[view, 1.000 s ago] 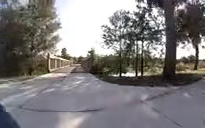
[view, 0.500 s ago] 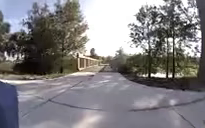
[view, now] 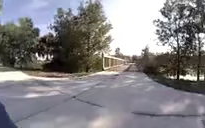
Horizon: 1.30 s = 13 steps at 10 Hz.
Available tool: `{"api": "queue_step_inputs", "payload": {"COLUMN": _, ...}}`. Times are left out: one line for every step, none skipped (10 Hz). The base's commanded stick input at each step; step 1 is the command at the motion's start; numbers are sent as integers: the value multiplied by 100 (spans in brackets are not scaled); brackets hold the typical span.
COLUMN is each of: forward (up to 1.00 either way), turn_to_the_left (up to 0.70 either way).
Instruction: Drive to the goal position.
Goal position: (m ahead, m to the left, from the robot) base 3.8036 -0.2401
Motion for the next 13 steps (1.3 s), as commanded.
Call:
{"api": "queue_step_inputs", "payload": {"forward": 0, "turn_to_the_left": 45}}
{"api": "queue_step_inputs", "payload": {"forward": 0, "turn_to_the_left": 45}}
{"api": "queue_step_inputs", "payload": {"forward": 0, "turn_to_the_left": 45}}
{"api": "queue_step_inputs", "payload": {"forward": 0, "turn_to_the_left": 45}}
{"api": "queue_step_inputs", "payload": {"forward": 0, "turn_to_the_left": 45}}
{"api": "queue_step_inputs", "payload": {"forward": 0, "turn_to_the_left": 45}}
{"api": "queue_step_inputs", "payload": {"forward": 0, "turn_to_the_left": 45}}
{"api": "queue_step_inputs", "payload": {"forward": 0, "turn_to_the_left": 45}}
{"api": "queue_step_inputs", "payload": {"forward": 0, "turn_to_the_left": 45}}
{"api": "queue_step_inputs", "payload": {"forward": 0, "turn_to_the_left": 45}}
{"api": "queue_step_inputs", "payload": {"forward": 0, "turn_to_the_left": 45}}
{"api": "queue_step_inputs", "payload": {"forward": 0, "turn_to_the_left": 45}}
{"api": "queue_step_inputs", "payload": {"forward": 0, "turn_to_the_left": 45}}
